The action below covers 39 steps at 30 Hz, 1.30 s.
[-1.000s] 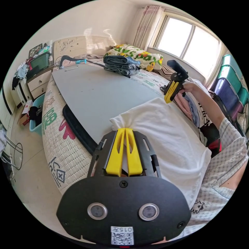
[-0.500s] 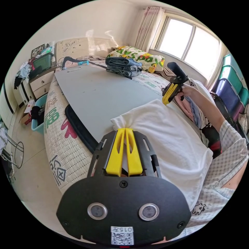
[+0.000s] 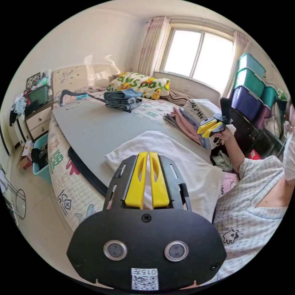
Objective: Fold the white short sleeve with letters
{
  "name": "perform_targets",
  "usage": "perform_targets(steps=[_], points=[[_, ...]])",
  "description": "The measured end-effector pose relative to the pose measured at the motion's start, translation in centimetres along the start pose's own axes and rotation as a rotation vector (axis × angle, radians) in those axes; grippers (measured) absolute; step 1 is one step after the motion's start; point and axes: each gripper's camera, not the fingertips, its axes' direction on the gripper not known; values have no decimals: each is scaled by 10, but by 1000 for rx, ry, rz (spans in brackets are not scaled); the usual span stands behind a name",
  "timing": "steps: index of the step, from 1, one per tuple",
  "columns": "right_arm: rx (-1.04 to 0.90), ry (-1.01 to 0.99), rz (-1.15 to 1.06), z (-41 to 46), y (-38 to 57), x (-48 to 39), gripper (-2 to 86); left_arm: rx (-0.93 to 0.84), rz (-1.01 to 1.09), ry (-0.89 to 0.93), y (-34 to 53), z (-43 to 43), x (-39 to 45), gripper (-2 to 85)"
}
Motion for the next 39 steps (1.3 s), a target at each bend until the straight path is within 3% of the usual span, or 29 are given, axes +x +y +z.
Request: perform_targets(steps=[5,9,14,18,26,32,39], points=[[155,131,74,14,136,-102,66,45,209,122,47,-26,132,27],[200,184,151,31,180,-120,70,31,142,46,117,-47,177,51],[208,122,176,57,210,-122,81,13,-47,-83,177,-74,179,64],[220,173,197,69,226,-125,69,-25,-42,-185,190,-85,190,68],[329,117,265,57,274,-127,59,-38,-4,-222,198,-94,202,76],[262,176,251,76,272,-133,46,-26,5,-245,211,-106,206,80],[279,254,293,76,290,-146,5,33,-49,-247,229,-119,189,25]])
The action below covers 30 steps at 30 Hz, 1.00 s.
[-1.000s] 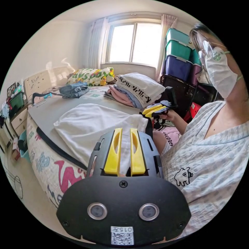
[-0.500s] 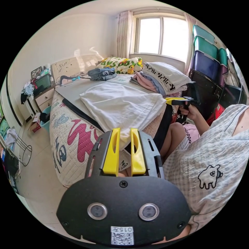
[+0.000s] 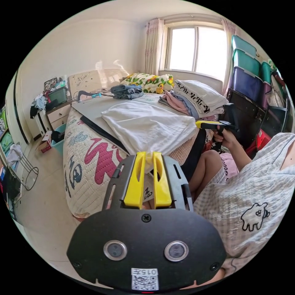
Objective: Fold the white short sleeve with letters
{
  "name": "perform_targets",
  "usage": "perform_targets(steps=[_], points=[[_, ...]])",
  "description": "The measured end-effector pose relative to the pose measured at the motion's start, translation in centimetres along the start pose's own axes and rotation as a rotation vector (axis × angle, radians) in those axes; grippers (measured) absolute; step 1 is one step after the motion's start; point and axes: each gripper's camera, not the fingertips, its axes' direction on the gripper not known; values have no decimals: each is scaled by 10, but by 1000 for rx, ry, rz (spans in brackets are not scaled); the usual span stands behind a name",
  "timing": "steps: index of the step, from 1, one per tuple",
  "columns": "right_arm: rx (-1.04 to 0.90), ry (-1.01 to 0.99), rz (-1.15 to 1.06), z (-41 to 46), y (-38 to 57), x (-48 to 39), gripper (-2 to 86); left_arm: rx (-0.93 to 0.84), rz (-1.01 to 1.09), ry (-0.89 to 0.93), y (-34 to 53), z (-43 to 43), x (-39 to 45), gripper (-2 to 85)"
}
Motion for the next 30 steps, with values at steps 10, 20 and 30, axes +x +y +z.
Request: perform_targets(steps=[10,20,30], points=[[-19,30,-116,-44,17,-49,-7,58,-21,-59,31,-28,-27,2],[-112,16,-106,-54,9,-59,15,-29,-48,-31,51,16,-70,11],[1,-59,1,-134,-98,8,99,103,-98,91,-52,17,-222,84]])
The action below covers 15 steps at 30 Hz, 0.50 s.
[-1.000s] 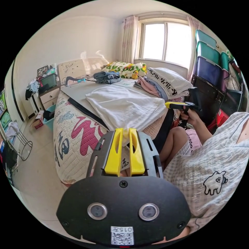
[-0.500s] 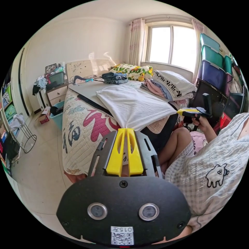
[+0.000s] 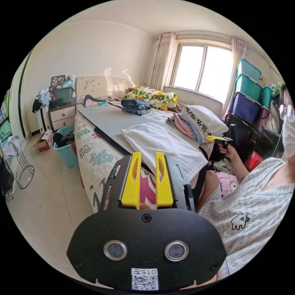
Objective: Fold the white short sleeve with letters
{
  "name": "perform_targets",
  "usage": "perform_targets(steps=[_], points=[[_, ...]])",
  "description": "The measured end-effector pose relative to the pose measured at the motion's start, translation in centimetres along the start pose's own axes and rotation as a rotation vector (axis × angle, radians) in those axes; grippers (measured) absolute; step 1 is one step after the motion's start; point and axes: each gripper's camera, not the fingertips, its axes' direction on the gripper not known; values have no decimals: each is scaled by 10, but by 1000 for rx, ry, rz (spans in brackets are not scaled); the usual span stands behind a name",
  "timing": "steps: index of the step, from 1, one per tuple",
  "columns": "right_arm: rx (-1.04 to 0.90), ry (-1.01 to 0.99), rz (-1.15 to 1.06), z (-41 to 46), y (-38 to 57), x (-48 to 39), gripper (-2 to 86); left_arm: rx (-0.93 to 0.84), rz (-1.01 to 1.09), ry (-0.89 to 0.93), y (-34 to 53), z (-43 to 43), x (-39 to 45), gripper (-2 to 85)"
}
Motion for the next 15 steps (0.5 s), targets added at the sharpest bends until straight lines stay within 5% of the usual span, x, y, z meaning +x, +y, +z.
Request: perform_targets(steps=[7,15], points=[[-89,-255,262,61,-113,76,132,-109,-192,169,-119,158,-138,122],[-269,-177,381,121,-185,90,153,-331,-121,129,-188,307,-199,141]])
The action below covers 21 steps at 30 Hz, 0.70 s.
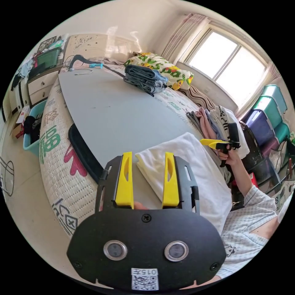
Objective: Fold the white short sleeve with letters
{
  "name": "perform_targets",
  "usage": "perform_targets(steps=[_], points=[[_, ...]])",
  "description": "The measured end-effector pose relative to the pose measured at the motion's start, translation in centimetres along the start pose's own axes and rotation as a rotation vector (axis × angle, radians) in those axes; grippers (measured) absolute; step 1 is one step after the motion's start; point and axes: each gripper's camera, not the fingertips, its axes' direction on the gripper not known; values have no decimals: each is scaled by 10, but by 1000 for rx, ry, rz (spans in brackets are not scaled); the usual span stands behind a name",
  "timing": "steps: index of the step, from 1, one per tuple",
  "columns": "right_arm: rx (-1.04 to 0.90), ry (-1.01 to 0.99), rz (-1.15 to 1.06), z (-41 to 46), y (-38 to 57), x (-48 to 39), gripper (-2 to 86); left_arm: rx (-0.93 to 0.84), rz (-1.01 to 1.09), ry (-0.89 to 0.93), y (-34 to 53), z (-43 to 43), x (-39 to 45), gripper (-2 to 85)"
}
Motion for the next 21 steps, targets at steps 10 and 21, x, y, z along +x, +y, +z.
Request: perform_targets(steps=[10,21], points=[[-98,99,-64,24,-8,-61,95,-101,182,19,-39,23,5,76],[129,108,-304,-46,100,-186,50,81,281,28,-22,-113,83,15]])
